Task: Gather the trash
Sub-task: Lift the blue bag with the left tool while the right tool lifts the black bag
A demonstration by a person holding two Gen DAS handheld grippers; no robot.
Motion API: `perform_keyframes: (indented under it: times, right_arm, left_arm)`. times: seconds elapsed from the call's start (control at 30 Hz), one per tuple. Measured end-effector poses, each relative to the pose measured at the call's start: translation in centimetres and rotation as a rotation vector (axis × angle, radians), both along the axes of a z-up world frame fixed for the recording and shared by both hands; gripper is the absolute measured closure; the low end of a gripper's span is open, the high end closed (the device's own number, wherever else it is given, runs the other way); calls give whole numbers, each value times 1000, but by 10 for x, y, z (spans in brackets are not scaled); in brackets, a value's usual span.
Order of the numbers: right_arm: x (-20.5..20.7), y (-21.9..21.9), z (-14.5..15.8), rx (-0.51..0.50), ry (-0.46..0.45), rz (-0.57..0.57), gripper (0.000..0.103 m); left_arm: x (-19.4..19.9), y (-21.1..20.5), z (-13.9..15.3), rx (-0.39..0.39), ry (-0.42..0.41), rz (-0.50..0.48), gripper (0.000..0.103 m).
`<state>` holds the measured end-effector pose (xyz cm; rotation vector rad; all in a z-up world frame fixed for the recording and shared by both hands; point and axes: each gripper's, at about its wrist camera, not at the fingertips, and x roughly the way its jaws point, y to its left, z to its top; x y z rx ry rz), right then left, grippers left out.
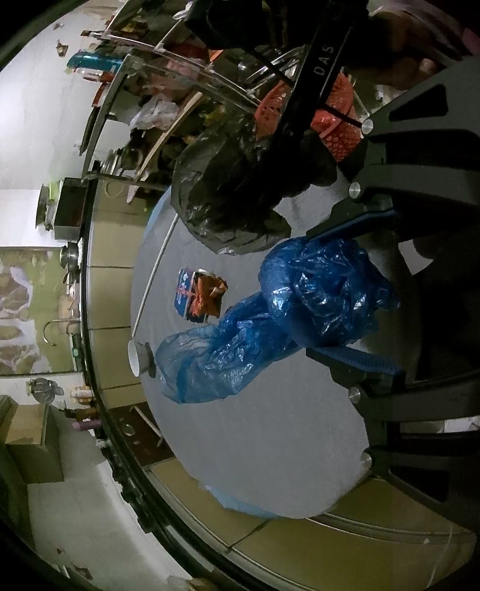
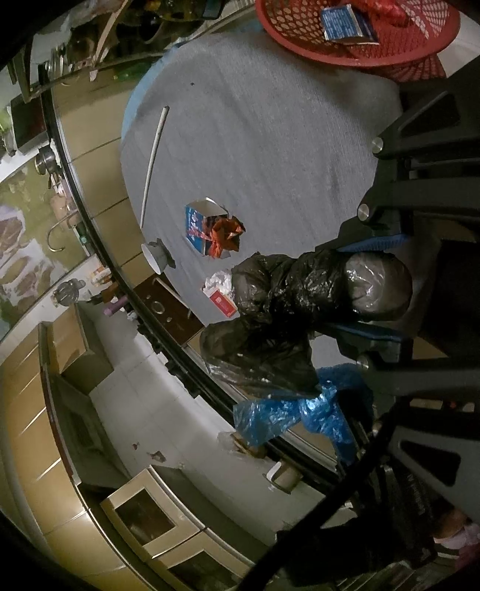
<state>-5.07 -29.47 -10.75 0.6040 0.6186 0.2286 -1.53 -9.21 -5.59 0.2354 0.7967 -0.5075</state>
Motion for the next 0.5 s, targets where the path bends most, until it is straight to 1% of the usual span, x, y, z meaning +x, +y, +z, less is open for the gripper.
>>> perform_keyframes:
  times: [0.1,0.27,0.5]
  right_arm:
    - [-2,-3,-1,8,3,-4,68]
    - [-8,-8,0,17,-3,-24,68]
    - [-10,-7,-2,14,11,-29,68]
  left_arm:
    - [2,-2,0,11,1,5,47]
    - [1,-5,3,9,-14,2,47]
    - [-3,0,1,-1,-10,17,47]
